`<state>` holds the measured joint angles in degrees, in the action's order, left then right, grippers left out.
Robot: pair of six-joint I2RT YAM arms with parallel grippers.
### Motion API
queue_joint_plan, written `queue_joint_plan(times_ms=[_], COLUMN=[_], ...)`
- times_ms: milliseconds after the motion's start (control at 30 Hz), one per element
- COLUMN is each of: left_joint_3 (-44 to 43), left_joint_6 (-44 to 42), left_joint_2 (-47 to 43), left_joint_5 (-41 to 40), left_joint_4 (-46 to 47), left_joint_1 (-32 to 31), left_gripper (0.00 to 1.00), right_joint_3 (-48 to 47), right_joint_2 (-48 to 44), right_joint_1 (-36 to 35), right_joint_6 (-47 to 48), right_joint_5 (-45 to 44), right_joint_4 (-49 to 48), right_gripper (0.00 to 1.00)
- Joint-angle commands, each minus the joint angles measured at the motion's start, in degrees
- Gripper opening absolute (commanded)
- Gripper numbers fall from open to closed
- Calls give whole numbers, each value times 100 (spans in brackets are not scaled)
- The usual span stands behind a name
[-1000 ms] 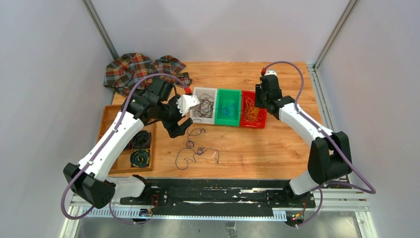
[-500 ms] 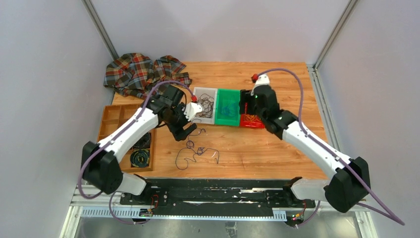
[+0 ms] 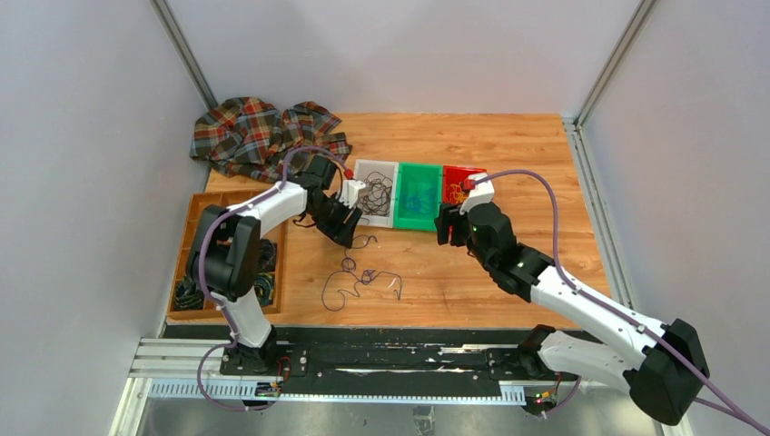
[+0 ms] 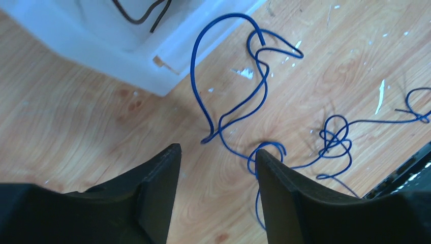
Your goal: Untangle the cables
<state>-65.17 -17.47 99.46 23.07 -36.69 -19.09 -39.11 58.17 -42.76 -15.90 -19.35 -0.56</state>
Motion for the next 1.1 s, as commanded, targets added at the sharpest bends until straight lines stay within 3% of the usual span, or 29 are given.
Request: queue_joint_plan(times_ms=[0, 300, 633, 700, 833, 1067], left_joint_3=[-158, -312, -194, -210, -283, -158], left_joint_6=[253, -40, -347, -325, -352, -350], left_joint_2=[306, 427, 33, 73, 100, -112], left_joint_5=[460, 568, 581, 558, 682, 769], left_joint_4=[365, 324, 296, 305, 192, 232], left_joint_1=[-7, 62, 123, 157, 195, 204], left_gripper=[55, 35, 34, 27, 3, 1], right_joint_3=[185, 309, 137, 124, 97, 29], right_joint_2=[-202, -132, 51, 77, 80, 24], right_joint_1=[-132, -280, -388, -427, -481, -501], right_joint_6=[-82, -113, -70, -70, -60, -39], right_joint_5=[-1, 431, 637, 630, 611, 583], right_joint_4=[-598, -869, -904, -901, -855, -781], right_gripper=[64, 56, 54, 52, 45, 40])
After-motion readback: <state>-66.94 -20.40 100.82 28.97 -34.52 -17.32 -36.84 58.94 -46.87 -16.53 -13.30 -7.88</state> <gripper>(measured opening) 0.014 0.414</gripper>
